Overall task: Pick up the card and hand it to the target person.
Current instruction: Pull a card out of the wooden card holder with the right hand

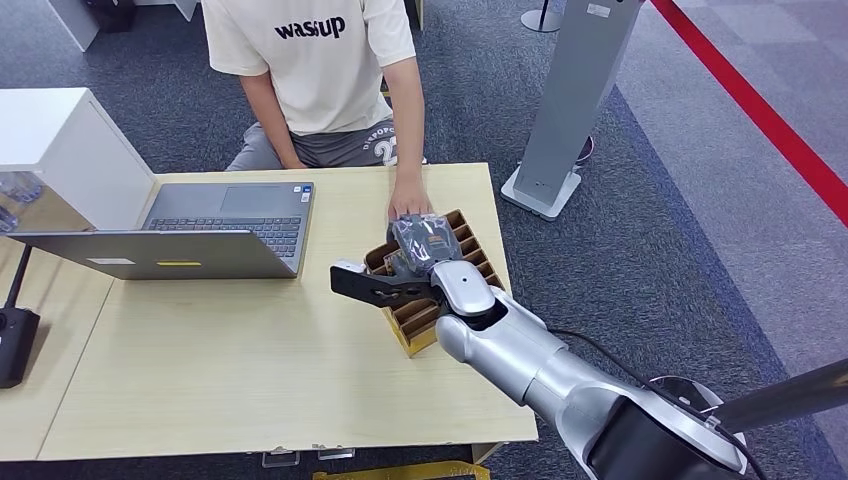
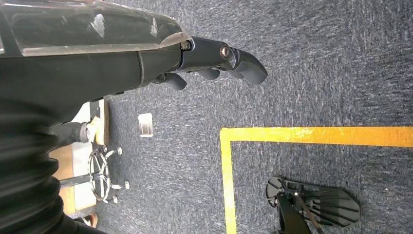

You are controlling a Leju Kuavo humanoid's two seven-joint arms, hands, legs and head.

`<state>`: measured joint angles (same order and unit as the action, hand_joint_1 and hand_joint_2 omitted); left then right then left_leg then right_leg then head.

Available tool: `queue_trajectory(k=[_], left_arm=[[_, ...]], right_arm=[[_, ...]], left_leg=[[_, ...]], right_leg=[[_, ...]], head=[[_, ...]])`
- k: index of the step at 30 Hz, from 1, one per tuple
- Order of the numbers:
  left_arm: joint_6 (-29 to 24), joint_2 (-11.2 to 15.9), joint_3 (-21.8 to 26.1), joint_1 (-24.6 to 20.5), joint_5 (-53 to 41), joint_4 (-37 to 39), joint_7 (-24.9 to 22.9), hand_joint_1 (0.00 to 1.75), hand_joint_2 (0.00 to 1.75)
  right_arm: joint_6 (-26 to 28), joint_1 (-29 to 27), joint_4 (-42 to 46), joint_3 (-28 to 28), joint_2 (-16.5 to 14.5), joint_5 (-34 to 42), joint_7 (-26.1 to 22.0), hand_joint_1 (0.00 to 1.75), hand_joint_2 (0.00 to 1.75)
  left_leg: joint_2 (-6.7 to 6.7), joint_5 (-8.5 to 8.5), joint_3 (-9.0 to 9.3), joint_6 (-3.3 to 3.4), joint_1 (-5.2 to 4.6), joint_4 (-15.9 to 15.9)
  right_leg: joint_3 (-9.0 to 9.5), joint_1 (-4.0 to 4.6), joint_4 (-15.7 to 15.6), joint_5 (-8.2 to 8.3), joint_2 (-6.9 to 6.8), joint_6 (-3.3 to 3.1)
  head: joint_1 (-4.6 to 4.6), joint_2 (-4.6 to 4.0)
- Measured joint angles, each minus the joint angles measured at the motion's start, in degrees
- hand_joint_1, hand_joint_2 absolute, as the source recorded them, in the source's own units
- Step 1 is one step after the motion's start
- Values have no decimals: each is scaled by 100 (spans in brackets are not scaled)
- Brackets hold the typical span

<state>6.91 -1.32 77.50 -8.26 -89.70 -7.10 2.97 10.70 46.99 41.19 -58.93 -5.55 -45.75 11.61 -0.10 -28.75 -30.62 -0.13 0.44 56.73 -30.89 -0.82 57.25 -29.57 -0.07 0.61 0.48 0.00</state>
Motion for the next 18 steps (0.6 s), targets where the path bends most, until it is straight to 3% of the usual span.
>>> queue_trajectory(k=[8, 18], left_arm=[[2, 1, 0, 0, 0, 0, 0, 0, 175], [2, 0, 0, 1, 0, 0, -1, 0, 175]], right_arm=[[-25, -6, -27, -15, 0, 2, 0, 102, 175], [-41, -13, -42, -26, 0, 2, 0, 97, 175]], left_leg=[[0, 0, 0, 0, 0, 0], [0, 0, 0, 0, 0, 0]], right_leg=[[0, 0, 0, 0, 0, 0], [0, 0, 0, 0, 0, 0]], head=[[0, 0], [0, 0]])
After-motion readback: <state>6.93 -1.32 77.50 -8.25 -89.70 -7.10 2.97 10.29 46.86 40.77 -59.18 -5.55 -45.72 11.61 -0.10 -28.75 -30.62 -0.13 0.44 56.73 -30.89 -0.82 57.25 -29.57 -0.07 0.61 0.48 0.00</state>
